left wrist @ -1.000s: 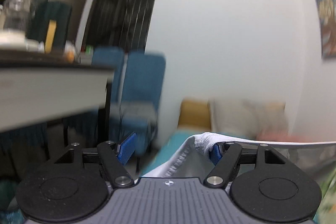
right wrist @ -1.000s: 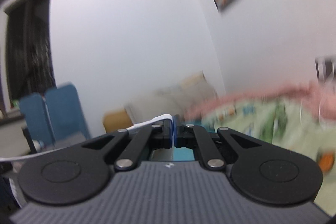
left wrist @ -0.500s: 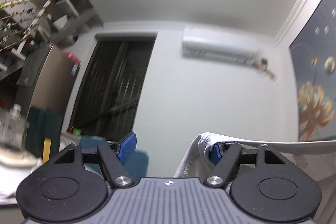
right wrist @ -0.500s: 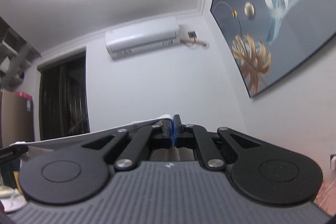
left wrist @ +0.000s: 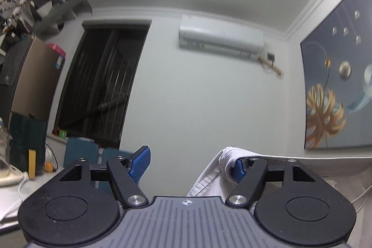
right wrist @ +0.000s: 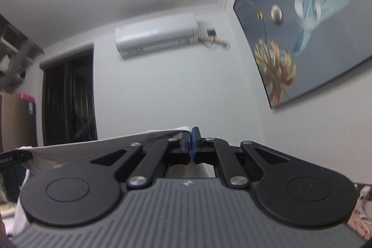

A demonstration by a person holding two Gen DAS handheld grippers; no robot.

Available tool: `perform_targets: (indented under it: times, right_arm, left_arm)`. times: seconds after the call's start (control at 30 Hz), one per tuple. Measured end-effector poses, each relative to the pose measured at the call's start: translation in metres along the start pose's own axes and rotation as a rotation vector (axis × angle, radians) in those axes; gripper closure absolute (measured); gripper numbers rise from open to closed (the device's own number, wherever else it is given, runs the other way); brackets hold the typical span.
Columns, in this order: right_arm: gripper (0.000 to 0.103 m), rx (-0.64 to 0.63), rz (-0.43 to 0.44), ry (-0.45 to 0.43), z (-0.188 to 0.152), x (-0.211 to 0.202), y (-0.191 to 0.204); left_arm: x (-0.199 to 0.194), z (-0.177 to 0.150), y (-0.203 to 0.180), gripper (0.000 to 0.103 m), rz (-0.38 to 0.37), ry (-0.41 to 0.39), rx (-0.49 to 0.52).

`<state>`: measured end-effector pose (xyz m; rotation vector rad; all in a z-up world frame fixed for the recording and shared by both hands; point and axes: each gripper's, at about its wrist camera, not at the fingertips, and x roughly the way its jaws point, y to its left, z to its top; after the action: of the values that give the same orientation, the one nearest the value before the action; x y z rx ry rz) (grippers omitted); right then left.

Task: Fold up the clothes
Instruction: 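Lift the T-shirt with both grippers and shake it out in the air, then lower the T-shirt flat onto the bed and open both grippers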

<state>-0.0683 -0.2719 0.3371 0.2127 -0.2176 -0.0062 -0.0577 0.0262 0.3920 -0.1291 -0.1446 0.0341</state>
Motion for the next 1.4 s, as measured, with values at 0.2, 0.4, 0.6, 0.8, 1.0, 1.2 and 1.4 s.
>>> perform_targets:
  times: [0.2,0.4,0.6,0.8,1.0,1.2,1.4]
  right_arm:
    - [0.099,-0.077,-0.092,0.127,-0.075,0.089,-0.017]
    - [0.099,-0.076,-0.150,0.195,-0.143,0.222,-0.034]
    - [0.099,-0.104,-0.171,0.306,-0.271,0.353,-0.058]
    - [0.099,-0.044,-0.195,0.562,-0.430,0.460,-0.106]
    - [0.097,0.037,-0.168,0.812,-0.546,0.513,-0.151]
    - [0.059,-0.001,-0.079,0.977,-0.579,0.528,-0.152]
    - [0.024,0.065,-0.043,0.958,-0.559,0.505,-0.152]
  left_arm:
    - [0.128,-0.090,-0.002,0.030,-0.004,0.155,0.009]
    - [0.283,-0.173,-0.008,0.027,0.044,0.223,0.052]
    - [0.438,-0.320,0.005,0.024,0.062,0.389,0.031]
    - [0.548,-0.501,0.018,0.024,0.041,0.625,0.075]
    - [0.600,-0.628,0.027,0.022,0.030,0.872,0.140]
    - [0.626,-0.659,0.041,0.003,-0.033,1.075,0.128]
    - [0.601,-0.639,0.045,0.000,-0.062,1.045,0.125]
